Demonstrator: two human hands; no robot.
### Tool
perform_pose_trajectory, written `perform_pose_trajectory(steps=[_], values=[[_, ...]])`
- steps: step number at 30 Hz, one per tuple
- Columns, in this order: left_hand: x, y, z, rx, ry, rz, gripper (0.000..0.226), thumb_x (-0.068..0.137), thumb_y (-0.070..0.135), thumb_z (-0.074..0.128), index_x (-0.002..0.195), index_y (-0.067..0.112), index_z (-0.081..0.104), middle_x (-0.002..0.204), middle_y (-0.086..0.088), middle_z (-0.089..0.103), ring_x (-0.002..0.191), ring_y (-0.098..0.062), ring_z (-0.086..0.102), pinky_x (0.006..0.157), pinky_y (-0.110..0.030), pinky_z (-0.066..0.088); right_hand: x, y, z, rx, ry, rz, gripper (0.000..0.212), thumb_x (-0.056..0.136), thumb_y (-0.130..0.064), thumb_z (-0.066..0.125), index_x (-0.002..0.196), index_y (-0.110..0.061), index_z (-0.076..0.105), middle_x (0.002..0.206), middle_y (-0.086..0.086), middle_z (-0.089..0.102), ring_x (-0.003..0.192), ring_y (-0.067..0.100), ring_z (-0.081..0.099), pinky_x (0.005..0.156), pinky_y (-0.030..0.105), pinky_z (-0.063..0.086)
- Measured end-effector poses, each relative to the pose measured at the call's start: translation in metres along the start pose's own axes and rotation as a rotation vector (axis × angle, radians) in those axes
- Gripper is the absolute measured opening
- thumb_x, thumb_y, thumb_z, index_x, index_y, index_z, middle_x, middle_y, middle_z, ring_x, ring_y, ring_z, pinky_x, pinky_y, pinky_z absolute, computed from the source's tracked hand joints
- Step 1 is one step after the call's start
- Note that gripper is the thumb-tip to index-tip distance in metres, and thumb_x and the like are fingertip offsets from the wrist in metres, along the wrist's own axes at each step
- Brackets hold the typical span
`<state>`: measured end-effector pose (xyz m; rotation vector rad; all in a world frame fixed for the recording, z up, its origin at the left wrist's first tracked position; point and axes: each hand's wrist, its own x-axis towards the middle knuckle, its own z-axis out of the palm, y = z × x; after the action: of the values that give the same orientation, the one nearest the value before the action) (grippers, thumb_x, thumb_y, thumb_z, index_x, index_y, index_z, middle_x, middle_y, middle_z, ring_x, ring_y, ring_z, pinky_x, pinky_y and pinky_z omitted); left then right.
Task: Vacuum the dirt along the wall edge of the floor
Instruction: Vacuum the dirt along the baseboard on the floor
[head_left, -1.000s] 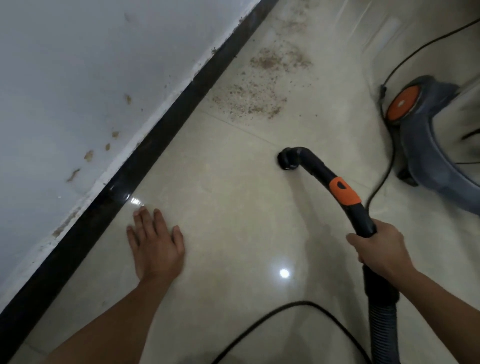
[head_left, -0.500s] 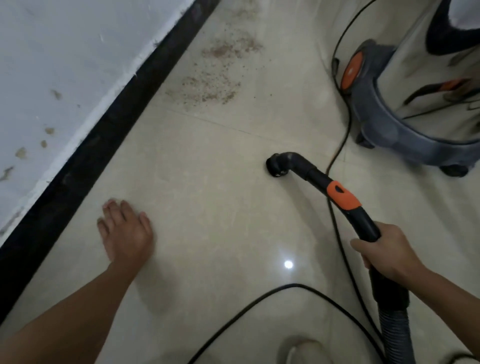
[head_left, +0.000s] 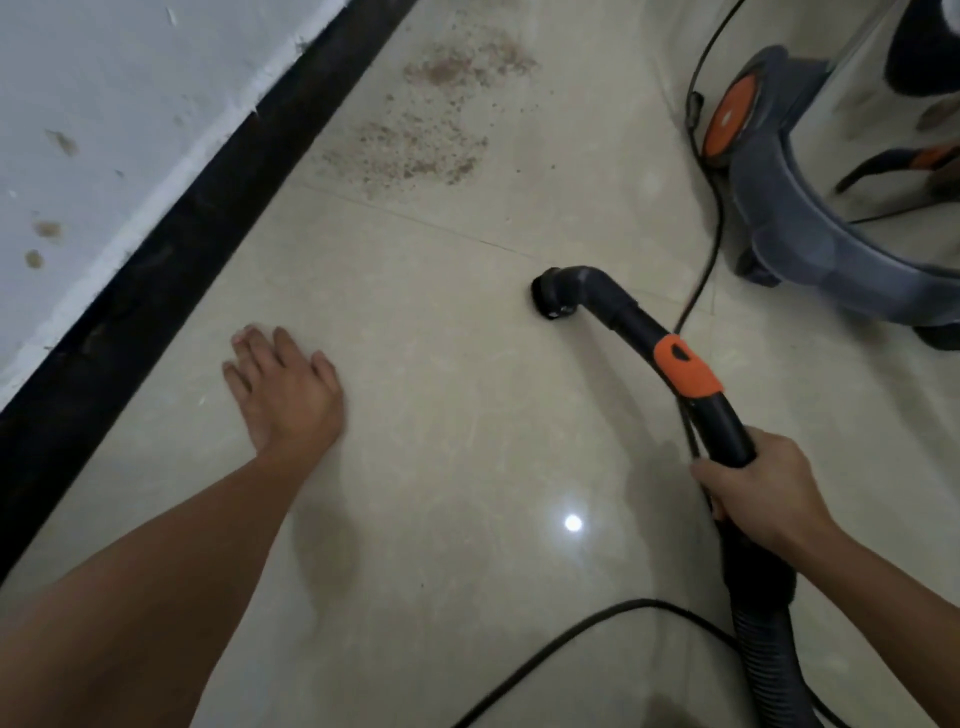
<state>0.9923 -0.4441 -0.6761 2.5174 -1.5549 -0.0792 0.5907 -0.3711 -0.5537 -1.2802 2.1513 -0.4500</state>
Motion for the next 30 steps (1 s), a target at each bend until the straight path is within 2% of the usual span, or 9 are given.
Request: perform_pose_trajectory(steps=[6,8,11,14,17,19,22,25,30], values=[[0.03,0.014,-0.001,0.002,-0.014,0.017,0.056,0.099,0.028,0.036,0.147,-0.001,0.031,0.155,-0.028,0.022,0.144,-0.04,0.017,0.118,-0.052,0.01,-0.02,-0.02,0.023,-0.001,-0.265,-0.073,0.022,0.074,0.001,0.072,0.071,-0.018,0.062,0.048,-0.004,0.054,0.04,0.005,0.048,0.042,0.022,0.041],[0.04,0.017,-0.001,0.007,-0.021,0.027,0.056,0.099,0.029,0.034,0.147,0.0,0.031,0.155,-0.027,0.021,0.145,-0.039,0.016,0.118,-0.052,0.01,-0.01,-0.024,0.026,0.005,-0.23,-0.059,0.021,0.074,0.001,0.072,0.071,-0.017,0.063,0.047,-0.003,0.054,0.038,0.005,0.048,0.042,0.023,0.041],[0.056,0.023,0.001,0.011,-0.022,0.05,0.055,0.1,0.029,0.033,0.147,0.001,0.031,0.156,-0.026,0.022,0.145,-0.038,0.016,0.119,-0.051,0.01,0.029,-0.042,0.027,0.006,-0.082,-0.02,0.016,0.074,-0.004,0.073,0.071,-0.014,0.06,0.048,0.003,0.058,0.032,0.006,0.049,0.039,0.025,0.042],[0.073,0.029,0.003,0.0,-0.015,0.054,0.054,0.099,0.028,0.035,0.147,0.001,0.032,0.155,-0.026,0.022,0.146,-0.038,0.015,0.119,-0.051,0.009,0.079,-0.07,0.026,0.022,0.021,0.006,0.014,0.076,-0.008,0.072,0.07,-0.01,0.059,0.051,0.011,0.06,0.029,0.008,0.05,0.037,0.022,0.039],[0.091,0.031,0.005,0.0,-0.016,0.067,0.054,0.099,0.027,0.036,0.146,0.001,0.033,0.155,-0.026,0.022,0.146,-0.038,0.015,0.119,-0.05,0.01,0.126,-0.093,0.022,0.079,0.094,0.057,0.012,0.076,-0.01,0.07,0.07,-0.005,0.06,0.055,0.013,0.061,0.037,0.02,0.053,0.042,0.025,0.045],[0.102,0.033,0.005,0.004,-0.021,0.075,0.054,0.099,0.027,0.036,0.146,0.001,0.033,0.155,-0.025,0.023,0.146,-0.037,0.016,0.119,-0.05,0.011,0.155,-0.105,0.017,0.118,0.119,0.106,0.011,0.075,-0.009,0.07,0.073,-0.002,0.061,0.055,0.014,0.059,0.035,0.019,0.053,0.043,0.028,0.049],[0.12,0.037,0.006,0.023,-0.04,0.094,0.054,0.099,0.028,0.035,0.147,0.002,0.032,0.156,-0.024,0.021,0.146,-0.036,0.015,0.119,-0.049,0.011,0.188,-0.121,0.01,0.15,0.091,0.144,0.013,0.074,-0.006,0.071,0.081,0.002,0.062,0.055,0.014,0.058,0.035,0.02,0.052,0.043,0.026,0.048],[0.138,0.038,0.005,0.022,-0.047,0.115,0.057,0.098,0.031,0.03,0.147,0.002,0.033,0.156,-0.024,0.022,0.146,-0.036,0.017,0.119,-0.049,0.012,0.195,-0.13,0.008,0.081,0.019,0.112,0.013,0.075,-0.005,0.071,0.076,0.002,0.06,0.053,0.016,0.06,0.04,0.024,0.053,0.047,0.029,0.049],[0.146,0.037,0.004,0.008,-0.046,0.118,0.062,0.094,0.036,0.026,0.145,0.001,0.036,0.155,-0.024,0.025,0.145,-0.036,0.02,0.118,-0.049,0.014,0.165,-0.135,0.004,-0.046,-0.135,0.007,0.015,0.074,-0.003,0.071,0.071,-0.009,0.059,0.049,0.011,0.06,0.033,0.014,0.051,0.04,0.026,0.044]])
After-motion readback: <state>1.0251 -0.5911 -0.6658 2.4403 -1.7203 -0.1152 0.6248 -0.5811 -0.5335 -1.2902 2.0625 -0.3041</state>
